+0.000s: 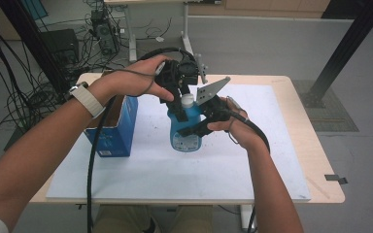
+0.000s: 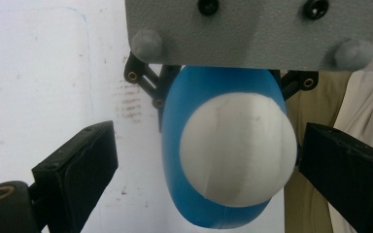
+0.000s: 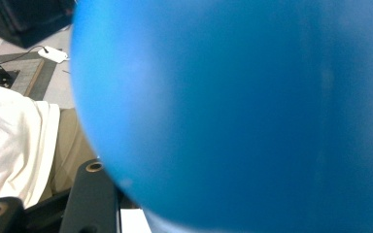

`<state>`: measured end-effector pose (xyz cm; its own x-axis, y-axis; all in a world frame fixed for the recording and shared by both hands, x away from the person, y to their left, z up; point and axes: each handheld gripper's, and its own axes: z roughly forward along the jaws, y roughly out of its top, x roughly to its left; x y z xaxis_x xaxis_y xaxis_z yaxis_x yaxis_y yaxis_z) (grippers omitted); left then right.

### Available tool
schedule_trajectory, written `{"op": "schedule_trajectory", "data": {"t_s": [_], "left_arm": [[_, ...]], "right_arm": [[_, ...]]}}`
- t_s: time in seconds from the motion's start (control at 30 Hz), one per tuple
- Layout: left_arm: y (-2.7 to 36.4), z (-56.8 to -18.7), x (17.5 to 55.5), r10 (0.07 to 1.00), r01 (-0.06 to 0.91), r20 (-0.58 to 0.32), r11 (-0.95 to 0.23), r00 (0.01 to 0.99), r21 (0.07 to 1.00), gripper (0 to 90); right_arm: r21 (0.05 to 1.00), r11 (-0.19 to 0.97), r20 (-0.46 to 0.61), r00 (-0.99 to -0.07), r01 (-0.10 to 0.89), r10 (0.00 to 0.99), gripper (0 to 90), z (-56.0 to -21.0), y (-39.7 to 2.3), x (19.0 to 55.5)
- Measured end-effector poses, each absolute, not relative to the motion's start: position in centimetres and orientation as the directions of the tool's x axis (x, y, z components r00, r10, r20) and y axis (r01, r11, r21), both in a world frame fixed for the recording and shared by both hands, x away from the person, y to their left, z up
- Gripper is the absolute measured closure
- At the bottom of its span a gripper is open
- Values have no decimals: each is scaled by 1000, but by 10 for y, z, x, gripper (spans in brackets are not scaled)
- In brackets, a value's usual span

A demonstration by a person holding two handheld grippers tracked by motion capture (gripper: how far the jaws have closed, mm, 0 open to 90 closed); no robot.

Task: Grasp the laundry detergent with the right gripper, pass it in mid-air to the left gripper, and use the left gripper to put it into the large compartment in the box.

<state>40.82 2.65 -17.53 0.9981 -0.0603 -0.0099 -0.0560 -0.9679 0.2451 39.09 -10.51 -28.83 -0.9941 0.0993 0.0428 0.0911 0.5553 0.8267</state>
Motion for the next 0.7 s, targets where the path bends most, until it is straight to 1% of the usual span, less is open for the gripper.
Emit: {"op": "schedule_trajectory", "data": {"t_s": [0.7], "left_arm": [[25,-177,409,-57,-54,-7,-969,998,241,73]], "right_arm": [[829,552,44,-994,91,97,432,-287,-104,391]]}}
